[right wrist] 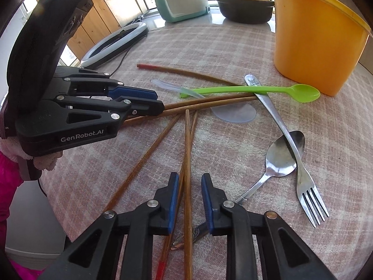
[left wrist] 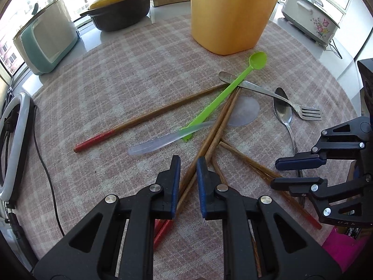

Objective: Organize utensils
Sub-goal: 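Close the left tool on one chopstick while the right tool closes on another, then lift the left tool's chopstick toward the yellow container while the right tool carries its chopstick there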

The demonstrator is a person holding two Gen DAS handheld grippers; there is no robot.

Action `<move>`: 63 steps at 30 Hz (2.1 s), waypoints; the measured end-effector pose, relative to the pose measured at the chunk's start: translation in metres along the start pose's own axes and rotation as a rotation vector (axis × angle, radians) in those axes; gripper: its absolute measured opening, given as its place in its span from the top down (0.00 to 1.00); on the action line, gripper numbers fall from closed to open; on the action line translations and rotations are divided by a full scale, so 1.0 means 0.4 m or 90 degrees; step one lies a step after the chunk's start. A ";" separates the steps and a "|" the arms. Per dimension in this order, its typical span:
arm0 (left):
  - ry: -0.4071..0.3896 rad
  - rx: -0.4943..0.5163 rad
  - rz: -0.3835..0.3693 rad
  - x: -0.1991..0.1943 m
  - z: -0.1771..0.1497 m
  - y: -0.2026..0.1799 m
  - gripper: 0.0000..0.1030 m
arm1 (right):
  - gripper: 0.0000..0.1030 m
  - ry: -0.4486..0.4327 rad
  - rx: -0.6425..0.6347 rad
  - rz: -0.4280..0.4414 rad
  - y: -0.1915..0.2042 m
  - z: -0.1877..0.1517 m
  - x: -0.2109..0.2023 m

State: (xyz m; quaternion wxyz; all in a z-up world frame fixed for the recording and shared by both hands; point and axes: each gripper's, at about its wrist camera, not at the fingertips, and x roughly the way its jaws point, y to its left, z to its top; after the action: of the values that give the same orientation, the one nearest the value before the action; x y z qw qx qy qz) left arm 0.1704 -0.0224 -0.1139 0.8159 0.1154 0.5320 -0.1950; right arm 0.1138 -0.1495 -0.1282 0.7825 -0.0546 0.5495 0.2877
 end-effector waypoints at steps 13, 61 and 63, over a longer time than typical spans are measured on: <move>0.034 0.053 -0.004 0.044 0.045 -0.034 0.87 | 0.87 0.006 0.017 -0.007 -0.024 0.002 -0.003; -0.066 -0.143 -0.109 -0.143 -0.057 0.098 0.96 | 0.97 -0.078 0.078 0.006 -0.086 -0.019 -0.135; -0.086 -0.146 -0.116 -0.166 -0.043 0.100 0.96 | 0.97 -0.094 0.079 0.005 -0.084 -0.013 -0.155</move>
State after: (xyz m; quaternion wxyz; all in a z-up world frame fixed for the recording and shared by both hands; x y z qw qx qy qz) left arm 0.1502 0.0334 -0.0613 0.8366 -0.0411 0.5027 -0.2137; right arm 0.1124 -0.2038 -0.0826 0.8216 0.0173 0.5072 0.2597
